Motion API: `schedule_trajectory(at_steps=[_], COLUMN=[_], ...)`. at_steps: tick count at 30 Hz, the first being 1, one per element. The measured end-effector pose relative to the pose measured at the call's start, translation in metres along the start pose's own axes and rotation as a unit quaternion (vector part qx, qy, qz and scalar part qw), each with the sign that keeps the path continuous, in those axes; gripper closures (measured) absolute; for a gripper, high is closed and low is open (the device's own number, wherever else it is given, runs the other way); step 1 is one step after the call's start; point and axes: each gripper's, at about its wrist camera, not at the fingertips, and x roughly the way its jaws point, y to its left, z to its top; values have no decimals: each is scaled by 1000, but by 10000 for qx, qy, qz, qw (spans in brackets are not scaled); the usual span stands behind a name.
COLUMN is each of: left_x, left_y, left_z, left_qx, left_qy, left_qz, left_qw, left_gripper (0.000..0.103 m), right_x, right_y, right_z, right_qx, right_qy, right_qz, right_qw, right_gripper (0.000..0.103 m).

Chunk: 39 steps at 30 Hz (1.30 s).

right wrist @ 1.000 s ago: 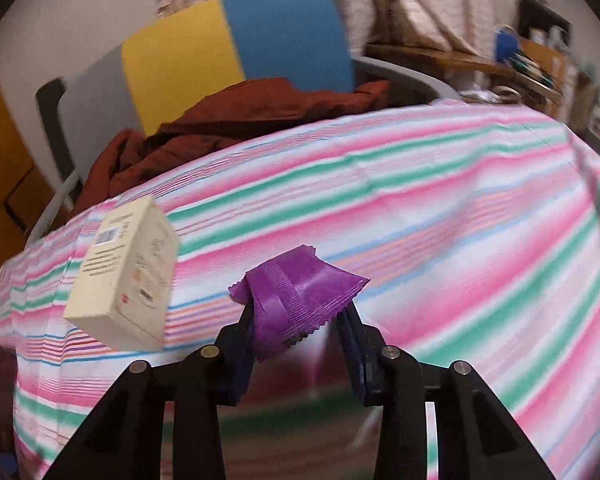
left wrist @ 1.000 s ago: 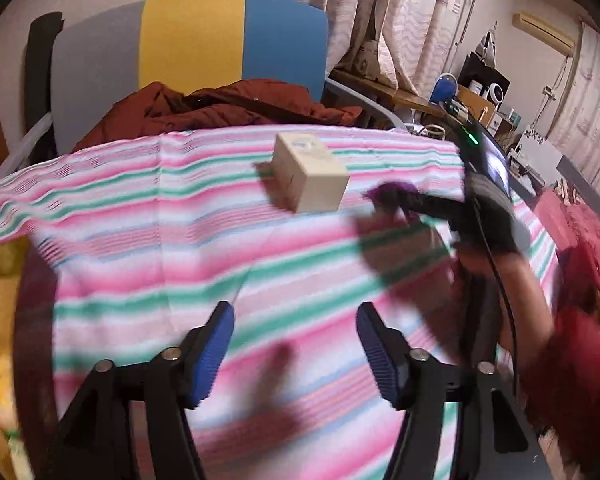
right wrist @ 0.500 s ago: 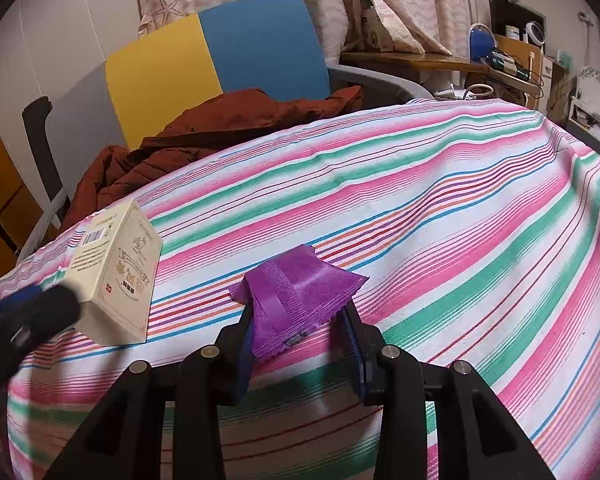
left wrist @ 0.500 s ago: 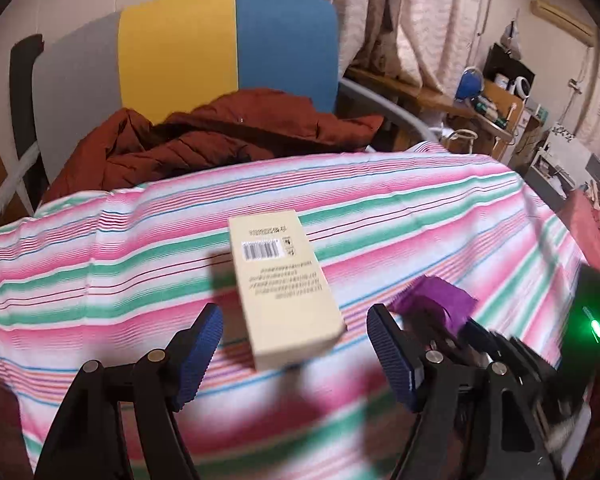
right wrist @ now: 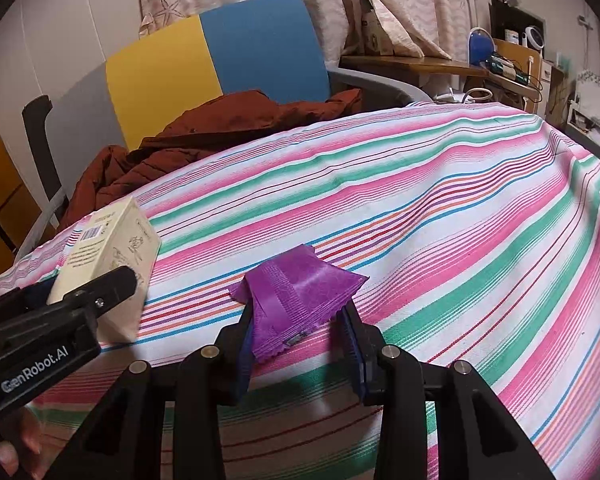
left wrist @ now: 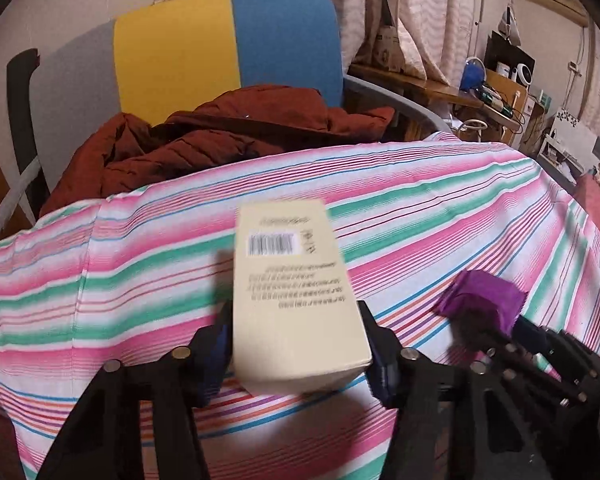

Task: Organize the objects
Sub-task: 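Grasp the cream box with the left tool while the right tool holds the purple packet, then carry the purple packet over the tray and open the right tool while the left tool carries the cream box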

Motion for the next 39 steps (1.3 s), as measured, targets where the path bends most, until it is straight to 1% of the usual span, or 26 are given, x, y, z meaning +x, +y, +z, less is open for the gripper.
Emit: schedule_trajectory(at_steps=[1,6,11,19,22,25,28,34,39], left_x=[1,-1,-7,-40,-55,-68,-80,-101,-118], left_y=[4,18,19,25,34,47,54,50,57], left_z=[-3,-6,-14,-49,-65,-77,-91,-113,-126], left_qx=[-81,-422,-384,-336,-490,-787,-957,-838,-935], left_qy=[30,-40,-123,-389,-498,-524,-572,-684,-719], left_qz=[-45,-354,-576,-430,-335,-343,-399,-574,-627], left_qw=[10000,9985,9975,9978,9970,9949,9930,9925,9910], left_gripper=[52,52,52,52,52,52,52,52,52], right_x=[0,1,1,-3,-7,-17,-24,-41,-57], right_y=[0,2,3,2,3,6,9,7,19], right_z=[0,0,1,0,1,0,-5,-21,-40], right_qx=[-6,-42,-71,-75,-97,-161,-113,131,35], right_qy=[-1,-10,-17,-114,-194,-393,-375,-343,-283], right_qz=[-4,-45,-73,-123,-132,-114,49,194,255], right_qw=[10000,10000,9999,9998,9997,9990,9992,9991,9993], right_gripper=[64,64,64,64,64,64,64,64,64])
